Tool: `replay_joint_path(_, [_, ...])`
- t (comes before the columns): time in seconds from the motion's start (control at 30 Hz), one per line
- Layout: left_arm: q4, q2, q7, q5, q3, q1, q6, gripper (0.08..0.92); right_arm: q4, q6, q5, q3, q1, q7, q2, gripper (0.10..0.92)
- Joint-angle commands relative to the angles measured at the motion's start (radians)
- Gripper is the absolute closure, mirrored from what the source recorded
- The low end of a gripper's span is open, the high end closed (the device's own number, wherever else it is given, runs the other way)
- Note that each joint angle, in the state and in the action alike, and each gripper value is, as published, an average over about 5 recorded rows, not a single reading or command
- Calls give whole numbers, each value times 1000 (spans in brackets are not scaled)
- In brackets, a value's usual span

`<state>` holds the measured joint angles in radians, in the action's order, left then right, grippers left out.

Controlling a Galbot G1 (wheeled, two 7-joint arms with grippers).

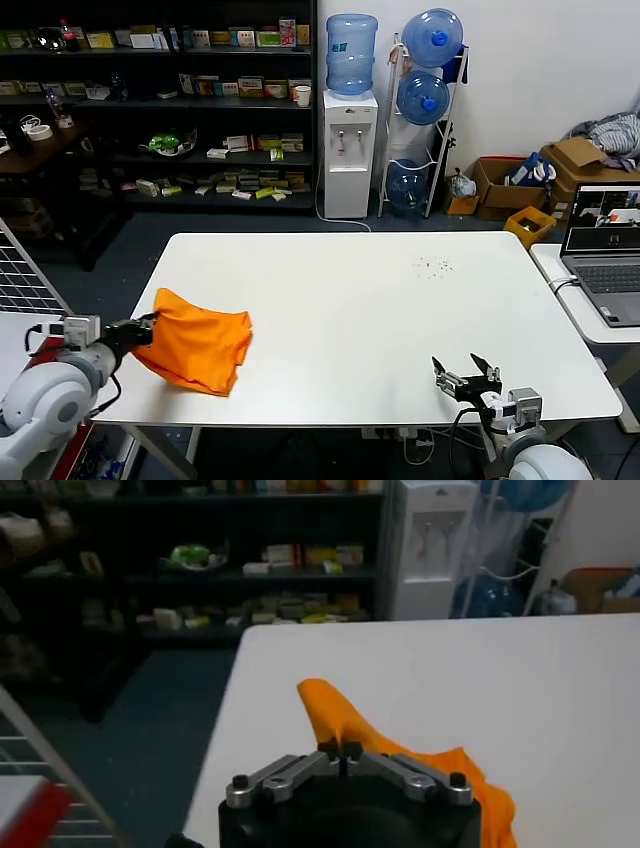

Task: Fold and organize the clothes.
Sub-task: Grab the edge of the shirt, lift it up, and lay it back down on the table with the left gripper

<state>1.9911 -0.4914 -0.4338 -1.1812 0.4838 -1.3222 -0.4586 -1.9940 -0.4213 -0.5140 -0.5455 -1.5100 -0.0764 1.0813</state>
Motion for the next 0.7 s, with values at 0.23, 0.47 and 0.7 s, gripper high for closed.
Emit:
replay_joint_path(0.23, [-105,134,-42,-65,68,-13,-12,906,-1,4,5,-18,2,-4,1,203])
replay_joint_path(0.47, [158,-57,-172,-277,-275,206,-14,906,-20,-3,52,-61,-46,-13,48,203])
replay_joint_path(0.7, [17,-551,-433,-490,-869,743,-18,906,-63,-4,109,-146,-145,-19,123,203])
